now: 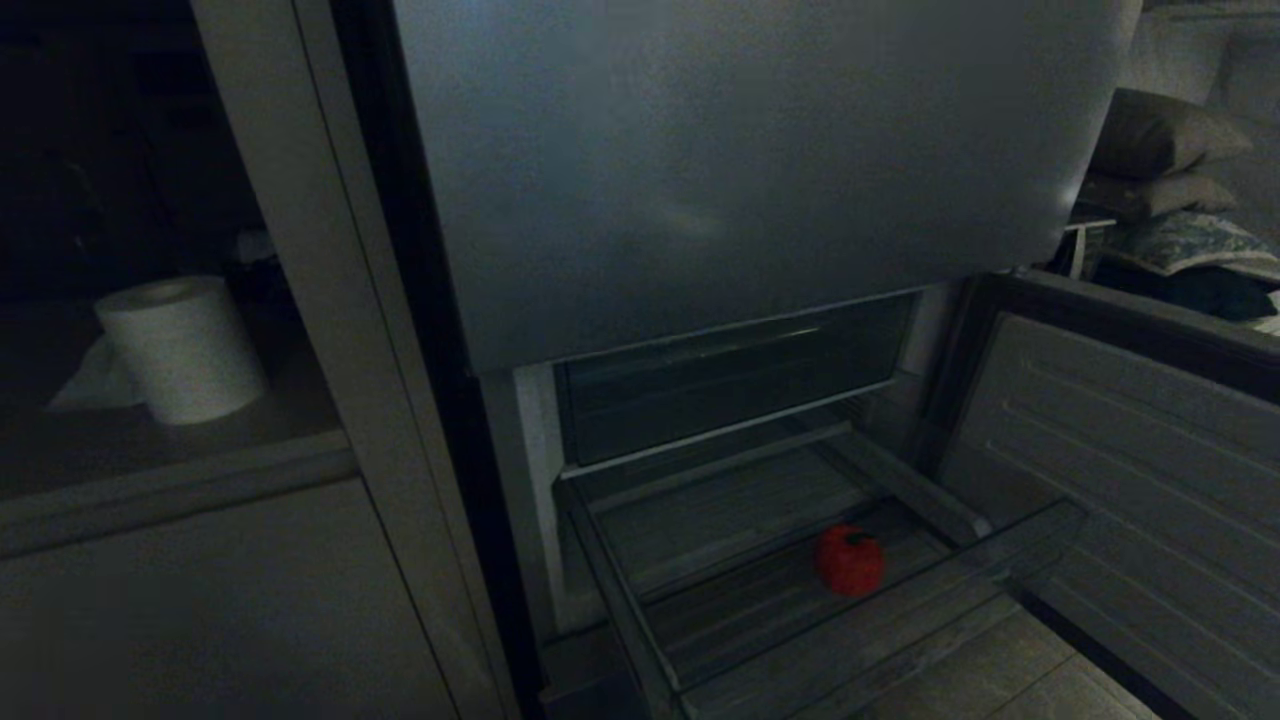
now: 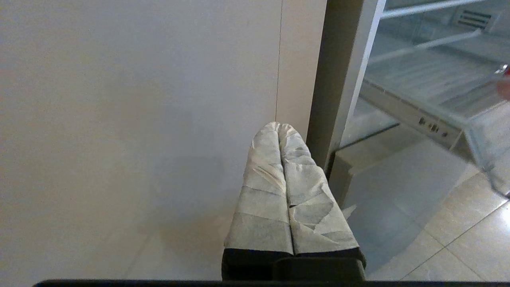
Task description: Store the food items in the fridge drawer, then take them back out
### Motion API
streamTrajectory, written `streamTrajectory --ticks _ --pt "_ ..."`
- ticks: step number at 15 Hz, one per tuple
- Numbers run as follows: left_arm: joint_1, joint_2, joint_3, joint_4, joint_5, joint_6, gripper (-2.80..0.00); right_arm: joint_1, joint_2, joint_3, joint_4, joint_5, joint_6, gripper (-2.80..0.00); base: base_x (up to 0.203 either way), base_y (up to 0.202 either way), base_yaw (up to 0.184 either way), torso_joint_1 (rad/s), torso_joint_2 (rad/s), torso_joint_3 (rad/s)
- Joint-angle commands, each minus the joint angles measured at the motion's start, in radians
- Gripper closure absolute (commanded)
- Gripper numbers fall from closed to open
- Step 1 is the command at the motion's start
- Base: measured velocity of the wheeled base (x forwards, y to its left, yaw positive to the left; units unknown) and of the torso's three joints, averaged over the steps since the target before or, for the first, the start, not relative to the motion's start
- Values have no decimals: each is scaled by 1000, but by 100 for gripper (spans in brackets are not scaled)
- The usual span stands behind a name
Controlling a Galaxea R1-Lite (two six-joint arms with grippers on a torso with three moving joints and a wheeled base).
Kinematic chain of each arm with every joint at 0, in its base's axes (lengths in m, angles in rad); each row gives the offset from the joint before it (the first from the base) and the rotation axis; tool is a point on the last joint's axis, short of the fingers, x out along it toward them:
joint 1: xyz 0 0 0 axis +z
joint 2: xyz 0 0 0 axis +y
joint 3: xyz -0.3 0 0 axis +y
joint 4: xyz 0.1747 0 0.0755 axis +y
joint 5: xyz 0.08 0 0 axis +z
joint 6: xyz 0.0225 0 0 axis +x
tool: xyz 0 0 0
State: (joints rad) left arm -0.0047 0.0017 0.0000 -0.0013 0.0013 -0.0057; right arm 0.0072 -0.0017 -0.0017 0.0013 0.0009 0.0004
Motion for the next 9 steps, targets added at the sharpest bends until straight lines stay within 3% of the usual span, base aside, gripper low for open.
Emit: streamTrajectory --ticks 1,5,7,9 --pt "0 0 0 0 0 0 0 0 0 0 0 1 0 0 0 0 0 86 -207 -88" --pt "0 0 0 0 0 0 0 0 0 -10 -1 2 -37 0 0 0 0 14 -20 -10" --pt "0 0 0 0 0 0 0 0 46 -137 20 7 -15 0 0 0 0 0 0 0" --pt "0 0 0 0 0 0 0 4 207 -267 69 60 42 0 0 0 0 0 0 0"
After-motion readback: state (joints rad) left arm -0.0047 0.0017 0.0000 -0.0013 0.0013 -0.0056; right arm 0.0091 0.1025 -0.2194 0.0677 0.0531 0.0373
